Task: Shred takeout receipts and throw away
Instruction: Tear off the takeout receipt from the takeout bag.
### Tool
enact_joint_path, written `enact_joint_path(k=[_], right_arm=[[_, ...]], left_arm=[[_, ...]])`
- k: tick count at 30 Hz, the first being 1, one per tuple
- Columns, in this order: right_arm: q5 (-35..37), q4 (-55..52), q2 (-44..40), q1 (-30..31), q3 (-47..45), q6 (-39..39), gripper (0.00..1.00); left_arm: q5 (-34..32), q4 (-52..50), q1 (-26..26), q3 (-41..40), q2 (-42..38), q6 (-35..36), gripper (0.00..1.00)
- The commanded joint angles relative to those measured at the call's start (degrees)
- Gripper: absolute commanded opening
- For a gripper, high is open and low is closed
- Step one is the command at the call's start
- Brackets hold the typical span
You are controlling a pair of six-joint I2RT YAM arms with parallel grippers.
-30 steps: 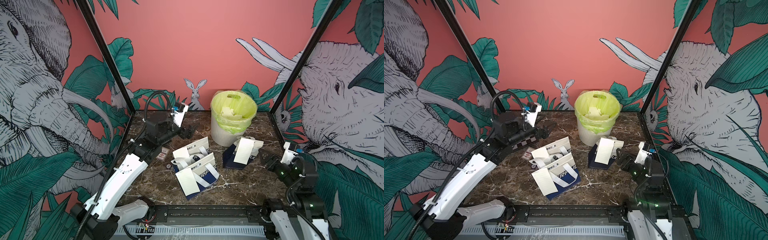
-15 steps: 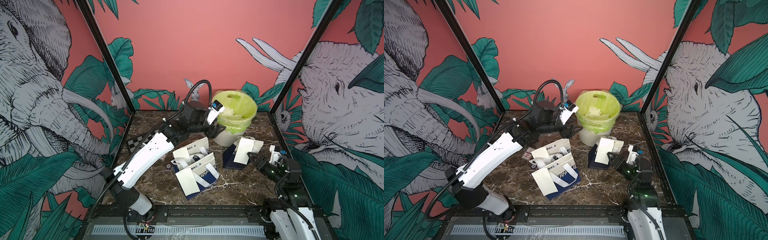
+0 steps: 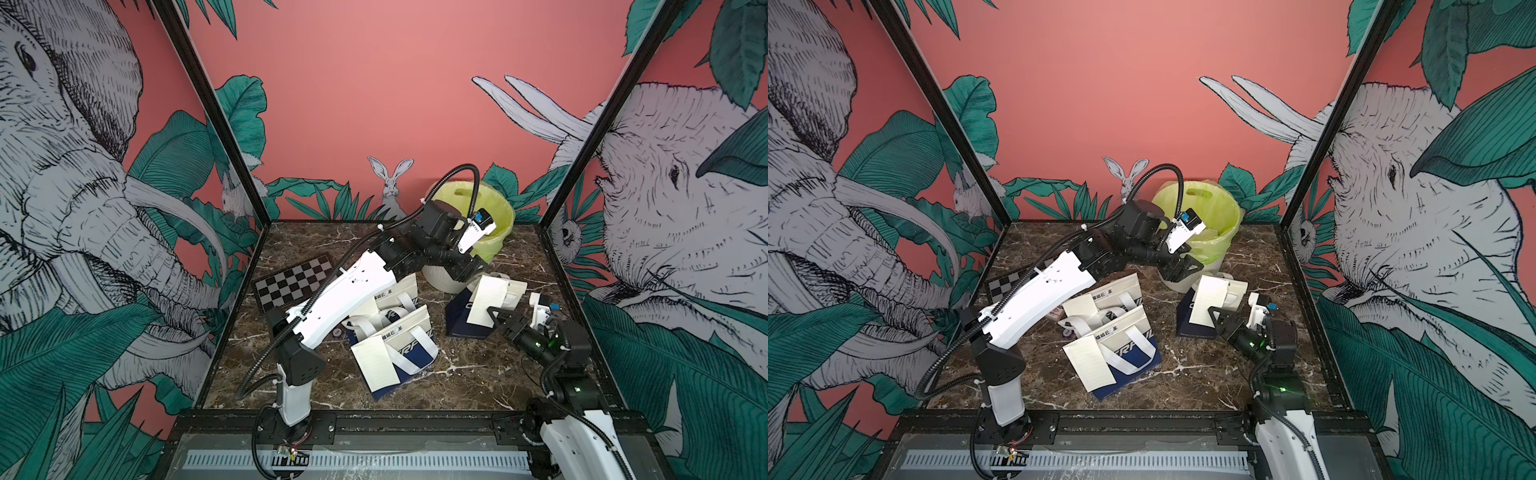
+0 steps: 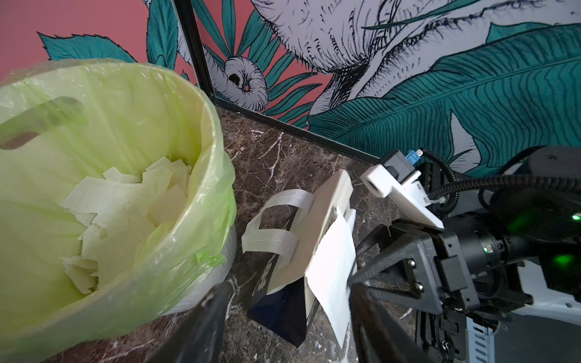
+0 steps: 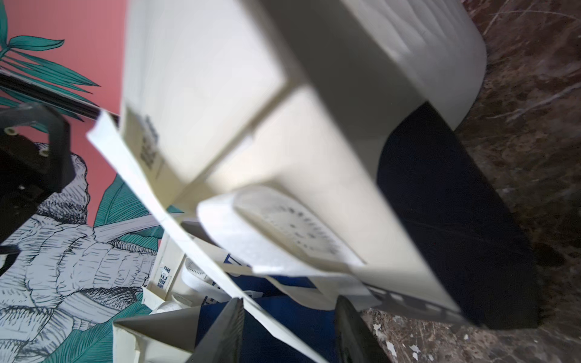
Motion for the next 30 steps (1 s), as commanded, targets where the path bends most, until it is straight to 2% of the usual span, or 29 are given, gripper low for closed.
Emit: enact_joint_path(k=[1,4,9,12,14,18,20,21,25,30], right_arm=[[0.7,6.0,0.0,1.1,-0.3,3.2,0.48],[0.7,7.0,0.1,1.4,-0.3,3.3,0.46],[0.2,7.8,-0.7,1.9,0.7,3.6,0.29],[0.8,7.9,-1.9,2.0,1.1,4.1,0.25],[1.4,8.5,-2.7,2.0,1.1,5.0,0.18],[1.7,10.7,-3.8,2.0,1.0,6.1,0.19],[2.1,11.6,-4.4,2.0,1.1,6.1,0.29],[2.4,11.9,-4.5,2.1,1.1,6.2,0.30],[2.8,14.7,-2.6,2.1,1.1,6.5,0.27],[2.4,20.5,2.4,2.2,2.2,7.8,0.27]], left_arm=[[2.3,-1.3,-0.4,2.0,0.7,-0.5,0.64],[2.9,0.0,-0.5,2.0,1.4,-0.9,0.65],[-0.2,0.4,-0.5,1.5,1.5,-0.5,0.66],[-3.0,1.7,-0.6,-0.3,0.6,-0.3,0.67],[-4.9,2.8,-0.6,-2.1,-0.2,-0.2,0.68],[-8.3,4.0,-0.6,-4.4,-1.8,0.3,0.71],[-9.3,5.6,-0.5,-6.6,-3.0,0.2,0.71],[-9.3,6.2,-0.6,-7.4,-3.4,0.3,0.71],[-8.4,7.5,-0.6,-10.3,-4.9,0.3,0.71],[-10.3,8.2,-0.4,-13.2,-6.1,1.0,0.71]])
